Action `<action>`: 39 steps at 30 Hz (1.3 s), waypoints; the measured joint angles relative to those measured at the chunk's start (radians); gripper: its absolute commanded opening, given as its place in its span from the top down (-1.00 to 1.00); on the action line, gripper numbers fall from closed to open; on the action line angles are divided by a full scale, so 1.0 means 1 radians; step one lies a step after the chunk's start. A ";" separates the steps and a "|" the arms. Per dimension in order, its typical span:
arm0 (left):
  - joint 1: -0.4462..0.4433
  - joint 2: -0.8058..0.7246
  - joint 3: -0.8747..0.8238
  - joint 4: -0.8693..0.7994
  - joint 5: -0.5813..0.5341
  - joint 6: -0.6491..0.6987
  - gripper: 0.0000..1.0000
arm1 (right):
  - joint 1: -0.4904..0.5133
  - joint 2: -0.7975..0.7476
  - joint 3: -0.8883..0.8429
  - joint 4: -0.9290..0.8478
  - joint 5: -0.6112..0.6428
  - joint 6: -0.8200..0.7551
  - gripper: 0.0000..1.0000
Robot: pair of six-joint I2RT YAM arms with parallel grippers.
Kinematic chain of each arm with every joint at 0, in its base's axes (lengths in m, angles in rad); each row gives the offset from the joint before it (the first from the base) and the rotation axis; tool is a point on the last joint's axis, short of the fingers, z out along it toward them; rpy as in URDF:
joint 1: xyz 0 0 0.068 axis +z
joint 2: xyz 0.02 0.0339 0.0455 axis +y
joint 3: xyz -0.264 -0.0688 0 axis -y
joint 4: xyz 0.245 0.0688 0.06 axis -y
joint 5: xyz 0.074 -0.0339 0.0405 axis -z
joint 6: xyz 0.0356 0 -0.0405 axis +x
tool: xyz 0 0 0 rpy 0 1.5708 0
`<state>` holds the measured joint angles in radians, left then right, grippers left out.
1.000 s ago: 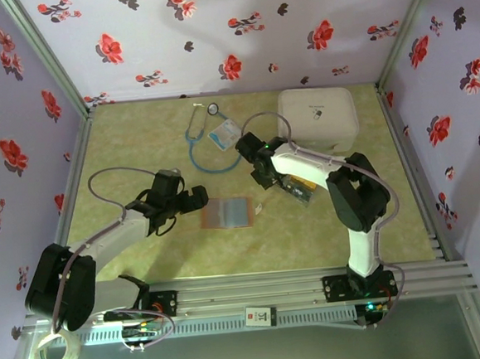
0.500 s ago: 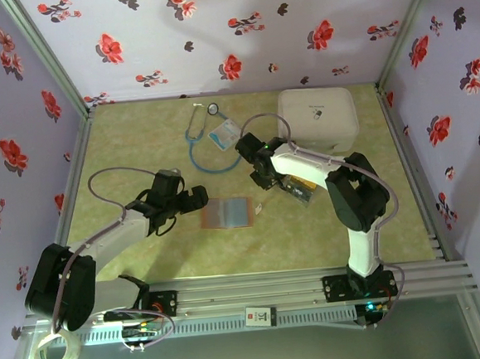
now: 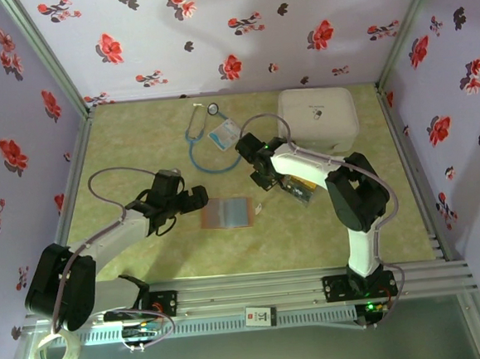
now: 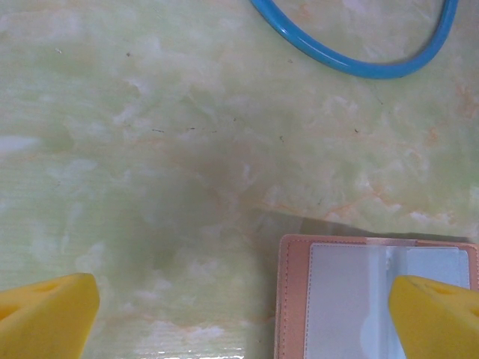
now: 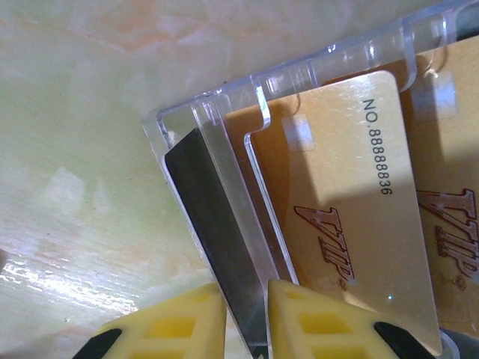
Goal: Put the credit cards into the card holder
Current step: Pick up the credit card from the storage box, then move the card holder to the center of the table.
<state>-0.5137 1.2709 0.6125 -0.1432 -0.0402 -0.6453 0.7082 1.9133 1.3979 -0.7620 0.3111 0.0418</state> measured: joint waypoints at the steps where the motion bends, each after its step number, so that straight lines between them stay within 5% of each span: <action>1: 0.000 0.000 0.000 0.000 0.000 0.000 -0.99 | 0.000 0.000 0.002 0.000 0.000 -0.003 0.76; 9: 0.000 0.000 0.000 0.000 0.000 0.000 -0.99 | 0.002 0.000 0.016 -0.014 0.000 -0.029 1.00; 27: 0.000 0.000 0.000 -0.005 0.000 0.003 -0.99 | 0.071 -0.072 0.126 -0.081 -0.011 -0.083 1.00; 39: -0.023 0.000 0.000 -0.011 0.026 0.004 -0.99 | 0.082 -0.273 -0.048 0.091 -0.245 0.164 1.00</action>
<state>-0.5365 1.2705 0.6125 -0.1547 -0.0147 -0.6415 0.7902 1.6405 1.3502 -0.6708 0.0662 0.2058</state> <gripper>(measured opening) 0.997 0.039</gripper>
